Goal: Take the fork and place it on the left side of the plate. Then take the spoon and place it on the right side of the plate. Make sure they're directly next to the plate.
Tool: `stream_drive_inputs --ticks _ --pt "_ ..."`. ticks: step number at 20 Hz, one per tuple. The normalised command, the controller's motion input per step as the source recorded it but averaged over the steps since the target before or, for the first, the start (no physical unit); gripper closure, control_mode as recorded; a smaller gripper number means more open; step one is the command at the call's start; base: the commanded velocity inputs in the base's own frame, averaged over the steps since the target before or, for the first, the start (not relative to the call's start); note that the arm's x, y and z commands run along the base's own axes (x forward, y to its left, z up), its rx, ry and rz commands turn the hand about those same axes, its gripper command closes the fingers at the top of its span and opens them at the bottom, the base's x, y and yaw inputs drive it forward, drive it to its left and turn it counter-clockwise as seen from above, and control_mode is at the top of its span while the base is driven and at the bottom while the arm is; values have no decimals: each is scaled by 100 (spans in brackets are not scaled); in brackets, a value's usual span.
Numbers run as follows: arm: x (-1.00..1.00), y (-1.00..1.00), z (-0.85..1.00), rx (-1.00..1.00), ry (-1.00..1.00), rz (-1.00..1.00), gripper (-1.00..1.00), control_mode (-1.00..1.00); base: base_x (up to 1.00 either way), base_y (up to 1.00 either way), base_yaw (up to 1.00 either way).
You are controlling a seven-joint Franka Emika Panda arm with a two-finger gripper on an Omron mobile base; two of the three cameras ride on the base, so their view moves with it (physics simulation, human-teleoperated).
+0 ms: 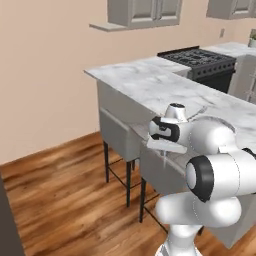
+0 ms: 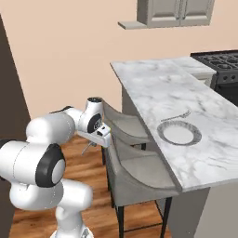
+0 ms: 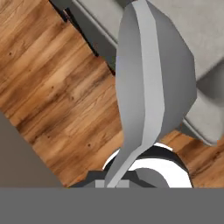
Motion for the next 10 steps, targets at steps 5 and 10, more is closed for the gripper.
stream_drive_inputs --ticks 5,10 --pt "0 0 0 0 0 0 100 100 52 40 -52" --pt "0 0 0 0 0 0 100 100 45 35 -61"
